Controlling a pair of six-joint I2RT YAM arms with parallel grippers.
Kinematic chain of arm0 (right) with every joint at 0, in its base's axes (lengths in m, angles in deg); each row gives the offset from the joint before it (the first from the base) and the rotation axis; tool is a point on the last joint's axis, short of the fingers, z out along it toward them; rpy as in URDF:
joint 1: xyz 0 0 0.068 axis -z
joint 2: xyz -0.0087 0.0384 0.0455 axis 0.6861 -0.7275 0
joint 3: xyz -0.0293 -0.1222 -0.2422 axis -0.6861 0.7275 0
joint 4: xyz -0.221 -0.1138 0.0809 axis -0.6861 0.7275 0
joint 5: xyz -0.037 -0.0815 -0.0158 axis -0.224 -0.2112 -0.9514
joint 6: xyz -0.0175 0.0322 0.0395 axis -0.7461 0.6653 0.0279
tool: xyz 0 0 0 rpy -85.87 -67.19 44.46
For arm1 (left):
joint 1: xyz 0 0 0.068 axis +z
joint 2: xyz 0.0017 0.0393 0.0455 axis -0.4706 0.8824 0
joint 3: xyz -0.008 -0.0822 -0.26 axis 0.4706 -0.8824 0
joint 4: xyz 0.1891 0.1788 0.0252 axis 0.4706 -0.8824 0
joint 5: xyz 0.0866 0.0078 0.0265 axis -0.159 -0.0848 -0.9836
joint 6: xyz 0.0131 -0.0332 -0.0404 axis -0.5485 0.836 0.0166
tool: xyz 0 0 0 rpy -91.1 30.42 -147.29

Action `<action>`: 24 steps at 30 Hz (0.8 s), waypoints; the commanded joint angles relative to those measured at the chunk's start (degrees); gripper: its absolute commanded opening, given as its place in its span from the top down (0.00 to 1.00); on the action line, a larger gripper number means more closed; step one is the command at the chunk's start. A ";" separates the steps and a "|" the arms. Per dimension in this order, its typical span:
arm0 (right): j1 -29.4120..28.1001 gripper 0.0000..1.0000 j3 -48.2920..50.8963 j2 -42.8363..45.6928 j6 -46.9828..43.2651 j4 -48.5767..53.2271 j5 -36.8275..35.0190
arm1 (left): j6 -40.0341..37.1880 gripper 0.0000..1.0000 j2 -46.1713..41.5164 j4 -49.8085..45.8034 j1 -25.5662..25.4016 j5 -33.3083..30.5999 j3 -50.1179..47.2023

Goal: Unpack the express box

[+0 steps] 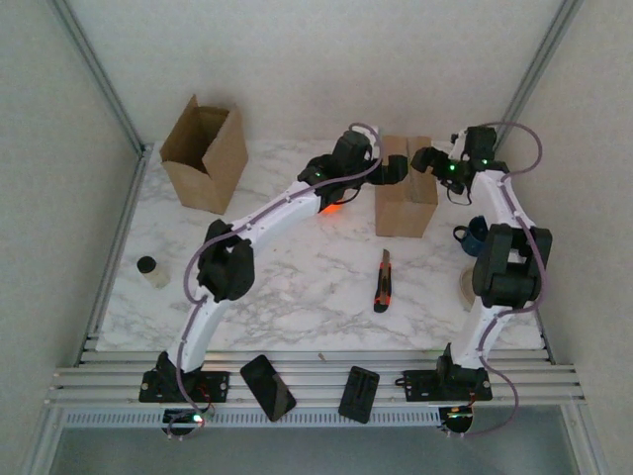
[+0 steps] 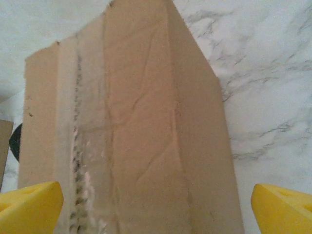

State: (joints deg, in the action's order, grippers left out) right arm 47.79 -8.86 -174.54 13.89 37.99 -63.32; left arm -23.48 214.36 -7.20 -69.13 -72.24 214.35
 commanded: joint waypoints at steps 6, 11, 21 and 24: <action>0.78 0.01 3.36 -1.68 4.15 -9.27 6.74 | 3.88 0.00 10.28 5.32 0.72 5.62 8.94; 0.76 0.01 5.82 -2.25 6.60 -12.61 8.21 | 5.17 0.00 13.72 5.96 1.24 5.45 10.50; 0.64 0.12 8.40 -3.75 9.83 -15.54 9.35 | 5.95 0.03 14.69 5.04 1.42 5.95 9.07; 0.24 0.20 9.91 -2.99 10.78 -16.56 10.31 | 6.73 0.07 14.72 5.71 1.29 7.11 8.38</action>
State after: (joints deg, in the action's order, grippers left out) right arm 48.51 -1.34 -176.81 22.81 22.40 -54.90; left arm -17.69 227.63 -2.61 -67.95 -67.30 222.64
